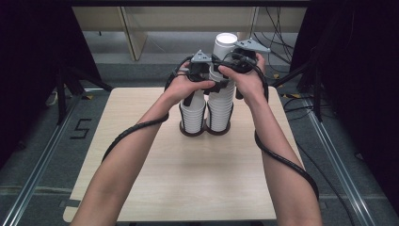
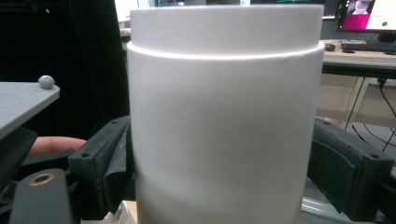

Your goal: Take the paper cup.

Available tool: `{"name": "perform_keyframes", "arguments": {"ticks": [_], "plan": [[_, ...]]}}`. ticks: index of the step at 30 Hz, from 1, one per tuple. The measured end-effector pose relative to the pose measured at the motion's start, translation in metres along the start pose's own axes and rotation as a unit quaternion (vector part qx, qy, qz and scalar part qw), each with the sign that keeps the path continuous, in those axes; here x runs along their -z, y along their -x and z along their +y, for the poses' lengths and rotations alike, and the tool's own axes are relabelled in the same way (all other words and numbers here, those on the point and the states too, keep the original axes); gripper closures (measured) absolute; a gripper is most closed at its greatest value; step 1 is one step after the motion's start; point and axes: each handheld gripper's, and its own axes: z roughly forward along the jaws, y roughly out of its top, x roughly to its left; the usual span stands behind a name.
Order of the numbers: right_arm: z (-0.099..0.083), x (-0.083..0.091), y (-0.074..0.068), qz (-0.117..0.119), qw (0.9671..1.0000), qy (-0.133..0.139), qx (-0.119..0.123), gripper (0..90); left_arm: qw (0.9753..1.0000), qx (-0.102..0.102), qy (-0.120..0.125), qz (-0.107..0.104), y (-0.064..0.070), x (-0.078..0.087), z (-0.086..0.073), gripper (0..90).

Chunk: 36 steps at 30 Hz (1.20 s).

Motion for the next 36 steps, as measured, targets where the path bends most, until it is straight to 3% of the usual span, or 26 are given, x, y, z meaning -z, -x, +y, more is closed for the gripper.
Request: {"name": "perform_keyframes", "arguments": {"ticks": [13,14,16,20,22,27,36], "plan": [[-0.001,0.001,-0.001,-0.006,0.9997,0.022,0.002,19.5,1.0,0.001,0.002,-0.001,0.0,0.0,0.0,10.5],[0.0,0.003,-0.003,-0.006,0.9995,0.03,-0.008,20.1,1.0,0.0,-0.002,-0.001,0.0,0.0,0.0,10.5],[0.007,0.006,-0.003,-0.012,0.9988,0.047,-0.004,20.3,1.0,0.002,0.003,-0.003,0.0,0.0,0.0,10.5],[0.015,0.009,-0.002,-0.012,0.9988,0.046,0.002,20.3,1.0,0.002,0.004,-0.002,0.0,-0.001,0.0,10.5],[0.017,0.01,-0.003,-0.01,0.9985,0.054,-0.008,20.5,1.0,0.001,0.001,0.0,0.0,0.0,-0.001,10.6],[0.027,0.019,-0.001,-0.007,0.9954,0.094,-0.02,20.7,1.0,0.001,0.005,0.002,0.0,0.001,-0.002,11.4],[0.05,0.03,0.0,-0.014,0.9909,0.131,-0.028,20.9,1.0,-0.003,0.003,0.002,0.0,0.001,-0.002,11.4]]}}
